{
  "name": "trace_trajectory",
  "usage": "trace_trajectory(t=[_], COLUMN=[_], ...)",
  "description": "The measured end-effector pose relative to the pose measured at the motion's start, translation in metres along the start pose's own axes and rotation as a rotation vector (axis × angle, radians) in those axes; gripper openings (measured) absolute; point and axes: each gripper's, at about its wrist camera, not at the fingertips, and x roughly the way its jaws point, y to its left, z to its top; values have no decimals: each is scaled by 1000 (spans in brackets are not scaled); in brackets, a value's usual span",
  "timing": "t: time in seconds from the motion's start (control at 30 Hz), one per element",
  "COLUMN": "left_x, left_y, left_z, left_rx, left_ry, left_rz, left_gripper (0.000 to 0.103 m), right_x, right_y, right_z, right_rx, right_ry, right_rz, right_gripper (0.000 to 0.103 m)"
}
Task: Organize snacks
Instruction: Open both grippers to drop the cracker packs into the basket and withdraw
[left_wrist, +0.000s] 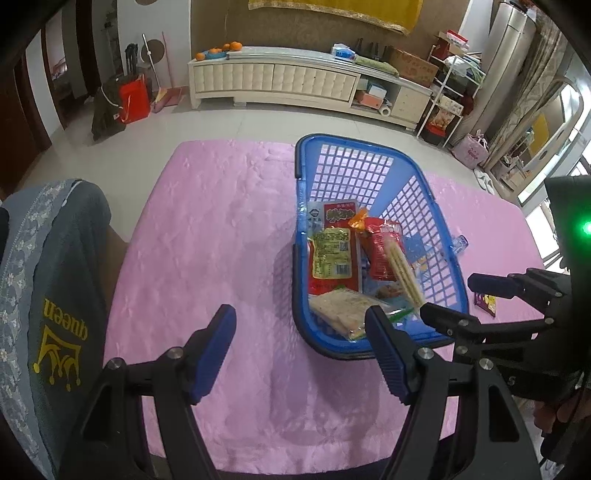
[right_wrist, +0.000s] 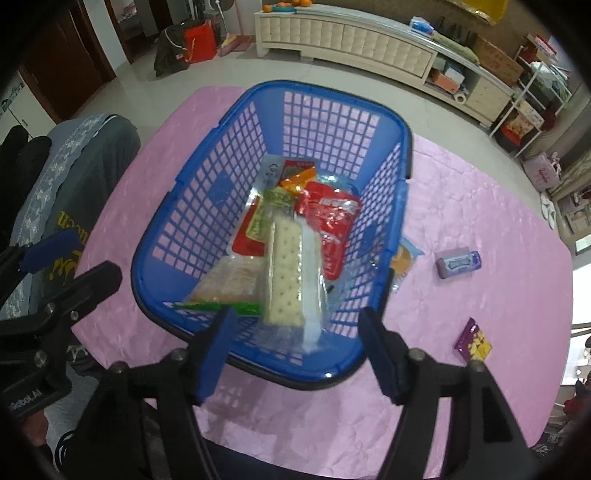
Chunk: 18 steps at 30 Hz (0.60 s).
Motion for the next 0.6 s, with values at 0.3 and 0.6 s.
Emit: trace_trajectory(t=[0.3, 0.6], left_x=[-44, -70], left_y=[-36, -97], left_z=[-2, -5], left_rx=[52, 152], left_ry=[-58, -106], left_rz=[-1, -4], left_gripper=[70, 78], right_x=[-49, -84], right_y=[-34, -82], right_z=[-20, -43], right_rx=[81, 155], right_ry=[-52, -84], right_rz=[20, 32], right_gripper=[73, 73])
